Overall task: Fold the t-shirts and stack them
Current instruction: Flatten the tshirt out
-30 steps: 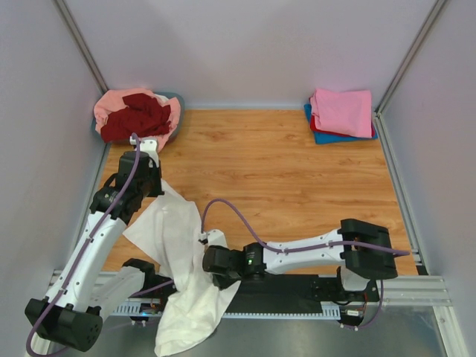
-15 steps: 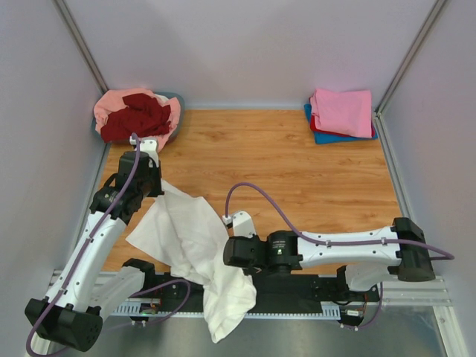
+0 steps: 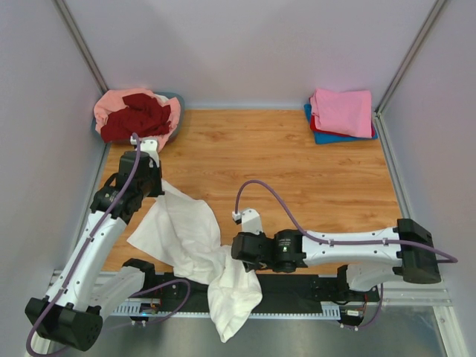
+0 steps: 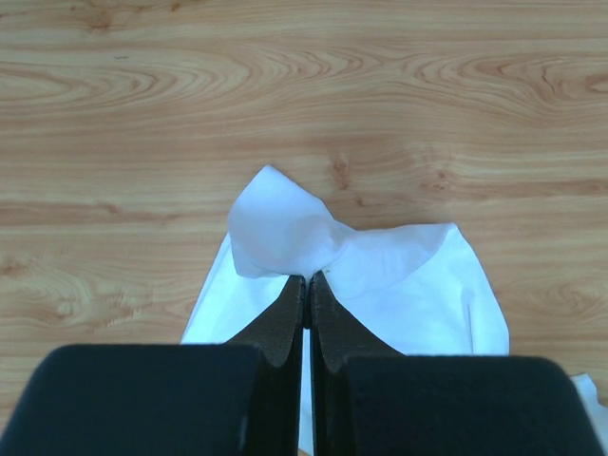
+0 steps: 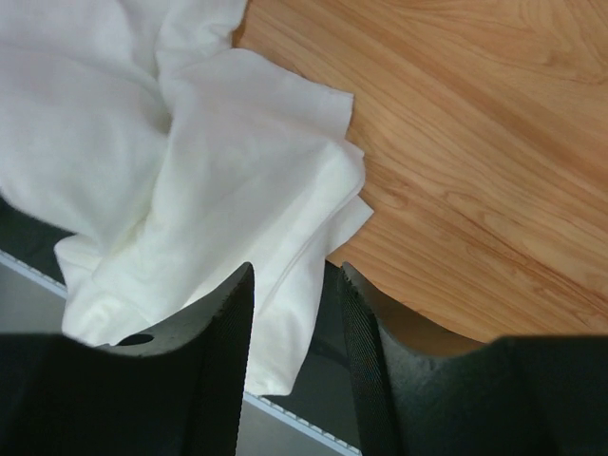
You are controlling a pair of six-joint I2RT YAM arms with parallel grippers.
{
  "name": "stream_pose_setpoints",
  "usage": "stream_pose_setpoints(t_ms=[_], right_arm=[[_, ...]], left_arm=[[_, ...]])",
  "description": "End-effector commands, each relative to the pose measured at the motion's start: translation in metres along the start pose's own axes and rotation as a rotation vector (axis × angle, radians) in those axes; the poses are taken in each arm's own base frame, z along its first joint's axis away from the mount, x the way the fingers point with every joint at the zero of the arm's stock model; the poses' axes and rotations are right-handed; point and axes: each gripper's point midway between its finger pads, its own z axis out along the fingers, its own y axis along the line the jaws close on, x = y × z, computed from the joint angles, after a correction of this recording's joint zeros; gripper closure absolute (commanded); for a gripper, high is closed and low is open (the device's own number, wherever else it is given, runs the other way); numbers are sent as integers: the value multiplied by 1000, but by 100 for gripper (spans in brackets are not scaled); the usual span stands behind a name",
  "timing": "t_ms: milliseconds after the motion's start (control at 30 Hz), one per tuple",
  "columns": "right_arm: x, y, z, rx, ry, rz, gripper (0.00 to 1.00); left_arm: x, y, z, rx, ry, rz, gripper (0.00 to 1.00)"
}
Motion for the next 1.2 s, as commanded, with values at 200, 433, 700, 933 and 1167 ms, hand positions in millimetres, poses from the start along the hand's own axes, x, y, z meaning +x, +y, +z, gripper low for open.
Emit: stream_pose_setpoints(t_ms=[200, 433, 700, 933, 1167], right_arm=[[-9, -14, 46, -123, 1, 225, 62], [-12, -6, 59, -145, 21, 211, 63], [-7, -7, 62, -138, 42, 221, 63], [-2, -16, 62, -101, 63, 221, 62], [4, -14, 71, -107, 93, 223, 62]], left_arm=[[-5, -2, 3, 18, -21, 6, 100], [-5, -3, 3, 24, -17, 10, 100], [-5, -4, 3, 25, -19, 10, 100], [-5, -3, 3, 22, -21, 9, 100], [-5, -3, 3, 21, -19, 11, 100]])
